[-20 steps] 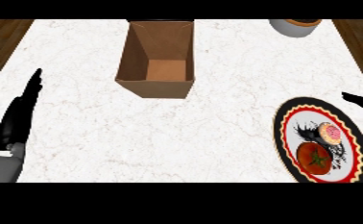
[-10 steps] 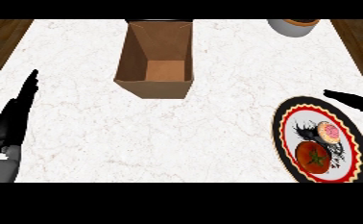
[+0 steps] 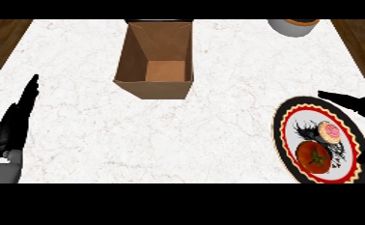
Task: Pick the cupcake from the plate and place it in the cardboard box
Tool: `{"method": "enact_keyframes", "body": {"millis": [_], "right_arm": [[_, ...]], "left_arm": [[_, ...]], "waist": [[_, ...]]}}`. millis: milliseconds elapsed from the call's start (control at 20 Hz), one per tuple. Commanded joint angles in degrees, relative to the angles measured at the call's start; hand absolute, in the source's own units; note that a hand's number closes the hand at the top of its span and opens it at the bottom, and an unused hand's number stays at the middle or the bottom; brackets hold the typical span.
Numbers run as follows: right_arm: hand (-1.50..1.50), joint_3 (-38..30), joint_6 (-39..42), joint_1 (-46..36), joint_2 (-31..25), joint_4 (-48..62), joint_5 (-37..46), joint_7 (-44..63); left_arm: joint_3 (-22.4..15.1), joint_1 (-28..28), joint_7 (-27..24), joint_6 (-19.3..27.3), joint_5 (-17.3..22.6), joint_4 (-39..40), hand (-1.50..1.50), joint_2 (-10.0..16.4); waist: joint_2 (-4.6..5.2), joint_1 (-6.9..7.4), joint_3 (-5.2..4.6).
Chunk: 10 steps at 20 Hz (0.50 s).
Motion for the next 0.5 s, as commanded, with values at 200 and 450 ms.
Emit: {"method": "enact_keyframes", "body": {"millis": [200,450], "right_arm": [[-1.5,-2.21,4.53,6.23,-0.4,-11.63,-1.7,-1.82],[-1.5,-2.54,6.29,10.72,0.99,-19.81,-0.48,4.81]], "left_arm": [[0.95,0.1,3.77,-0.7,-2.47,-4.15,0.0,-1.2],[4.61,0.42,0.89,-3.24,-1.82,-1.23,0.0,-0.67]], "waist": [[-0.15,-0.43,-0.01],[-0.1,-0.37,-0.02]]}}
